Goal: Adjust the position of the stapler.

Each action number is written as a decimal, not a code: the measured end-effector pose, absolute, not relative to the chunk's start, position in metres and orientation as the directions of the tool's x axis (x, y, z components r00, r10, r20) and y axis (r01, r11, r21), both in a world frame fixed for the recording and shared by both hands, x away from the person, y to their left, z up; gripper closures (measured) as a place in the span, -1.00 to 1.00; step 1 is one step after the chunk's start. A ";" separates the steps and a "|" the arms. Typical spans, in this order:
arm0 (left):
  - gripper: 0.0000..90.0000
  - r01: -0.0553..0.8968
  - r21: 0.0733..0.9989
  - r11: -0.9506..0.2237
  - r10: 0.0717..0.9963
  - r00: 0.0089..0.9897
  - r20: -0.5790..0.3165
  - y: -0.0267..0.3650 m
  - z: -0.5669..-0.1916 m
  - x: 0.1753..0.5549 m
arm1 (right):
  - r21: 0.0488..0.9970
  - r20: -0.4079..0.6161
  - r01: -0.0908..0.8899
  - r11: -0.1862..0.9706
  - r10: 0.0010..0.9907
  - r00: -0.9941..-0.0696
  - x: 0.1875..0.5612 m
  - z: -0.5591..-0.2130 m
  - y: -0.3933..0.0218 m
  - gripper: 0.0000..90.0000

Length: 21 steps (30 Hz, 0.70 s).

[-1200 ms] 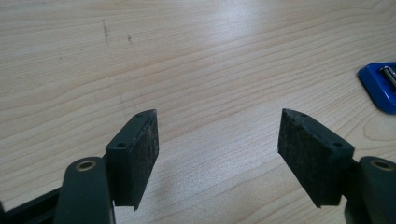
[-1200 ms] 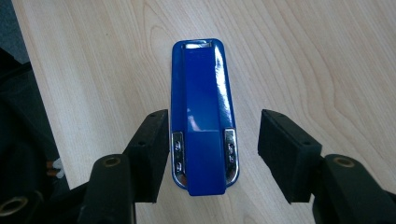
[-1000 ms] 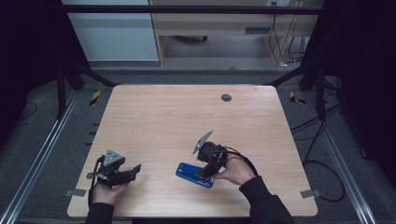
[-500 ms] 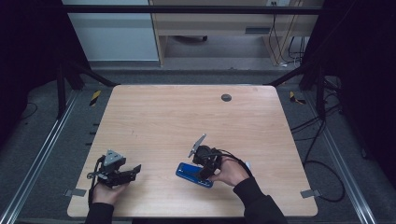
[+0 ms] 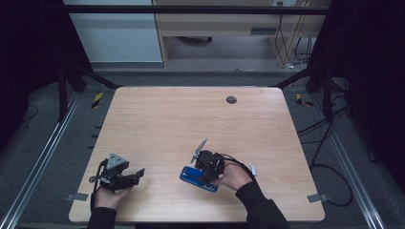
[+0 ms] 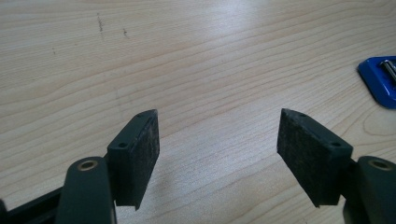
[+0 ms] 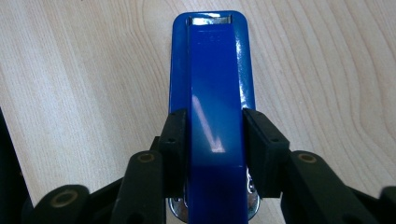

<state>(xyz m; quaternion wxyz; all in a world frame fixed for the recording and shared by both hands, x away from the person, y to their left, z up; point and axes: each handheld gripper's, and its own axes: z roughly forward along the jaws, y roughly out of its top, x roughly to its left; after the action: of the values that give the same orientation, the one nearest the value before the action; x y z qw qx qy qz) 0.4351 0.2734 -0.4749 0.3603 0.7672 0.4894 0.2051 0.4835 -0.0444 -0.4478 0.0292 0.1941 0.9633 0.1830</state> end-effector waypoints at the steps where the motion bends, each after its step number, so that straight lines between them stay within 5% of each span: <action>1: -0.34 0.603 0.754 -0.261 0.899 0.437 -0.038 0.273 -0.475 0.435 | 0.364 0.015 0.363 0.858 0.385 -0.923 0.484 -0.448 -0.044 0.41; 21: -0.33 0.605 0.752 -0.262 0.898 0.438 -0.039 0.273 -0.475 0.436 | 0.364 -0.022 0.317 0.876 0.348 -0.937 0.482 -0.448 -0.044 0.47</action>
<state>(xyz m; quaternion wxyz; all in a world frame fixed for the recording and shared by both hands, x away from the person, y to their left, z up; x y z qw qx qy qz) 0.4356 0.2732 -0.4755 0.3598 0.7677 0.4895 0.2041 0.4819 -0.0439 -0.4480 0.0435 0.1719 0.9674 0.1806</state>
